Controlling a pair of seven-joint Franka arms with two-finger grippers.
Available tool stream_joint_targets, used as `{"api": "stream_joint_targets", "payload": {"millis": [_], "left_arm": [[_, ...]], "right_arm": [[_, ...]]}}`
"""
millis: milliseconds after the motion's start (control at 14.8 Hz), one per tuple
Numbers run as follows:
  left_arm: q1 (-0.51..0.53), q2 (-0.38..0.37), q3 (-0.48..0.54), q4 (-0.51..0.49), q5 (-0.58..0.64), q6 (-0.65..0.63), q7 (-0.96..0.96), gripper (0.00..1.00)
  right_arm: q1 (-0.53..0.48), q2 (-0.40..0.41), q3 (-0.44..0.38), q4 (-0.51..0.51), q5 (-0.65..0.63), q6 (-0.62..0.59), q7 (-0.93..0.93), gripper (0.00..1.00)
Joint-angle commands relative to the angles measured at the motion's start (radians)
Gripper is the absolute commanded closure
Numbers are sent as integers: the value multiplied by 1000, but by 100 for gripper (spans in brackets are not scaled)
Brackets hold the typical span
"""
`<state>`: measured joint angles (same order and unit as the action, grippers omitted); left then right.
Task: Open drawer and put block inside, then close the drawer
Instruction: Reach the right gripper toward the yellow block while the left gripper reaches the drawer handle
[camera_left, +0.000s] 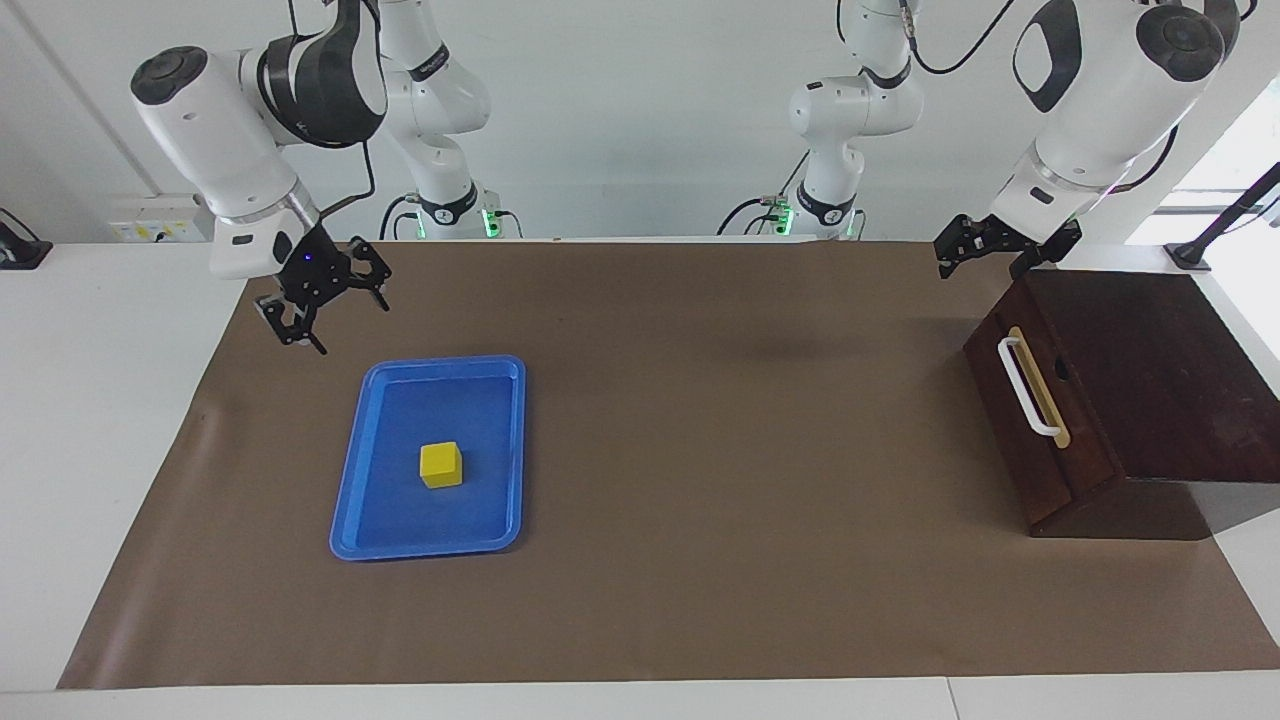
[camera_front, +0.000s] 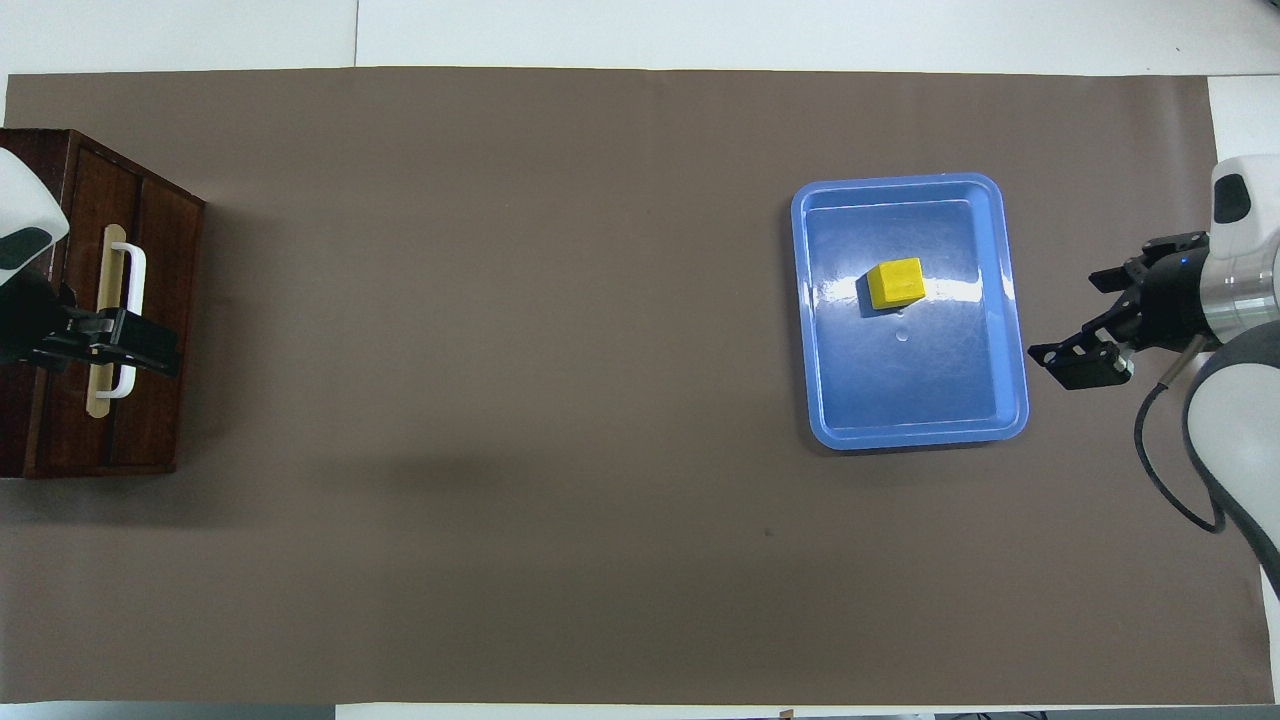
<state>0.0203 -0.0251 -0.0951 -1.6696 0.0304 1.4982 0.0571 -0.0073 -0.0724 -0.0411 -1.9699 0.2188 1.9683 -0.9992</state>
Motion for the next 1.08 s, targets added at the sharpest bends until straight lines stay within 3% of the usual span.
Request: {"api": "stream_joint_targets", "payload": {"millis": [0, 271, 542, 813, 1016], "left_arm": [[4, -10, 0, 1, -3, -6, 0, 0], [4, -10, 0, 2, -1, -6, 0, 0], [-9, -9, -2, 2, -3, 4, 3, 0], [-10, -9, -6, 2, -3, 2, -2, 0], [-13, -12, -8, 1, -3, 5, -9, 0]], "right_arm": [[-37, 78, 1, -7, 153, 59, -284, 0], [-59, 175, 1, -4, 324, 72, -641, 0], [-86, 218, 1, -9, 430, 41, -948, 0], [-143, 373, 1, 78, 568, -63, -1134, 0], [-142, 414, 1, 109, 579, -85, -1264, 0]]}}
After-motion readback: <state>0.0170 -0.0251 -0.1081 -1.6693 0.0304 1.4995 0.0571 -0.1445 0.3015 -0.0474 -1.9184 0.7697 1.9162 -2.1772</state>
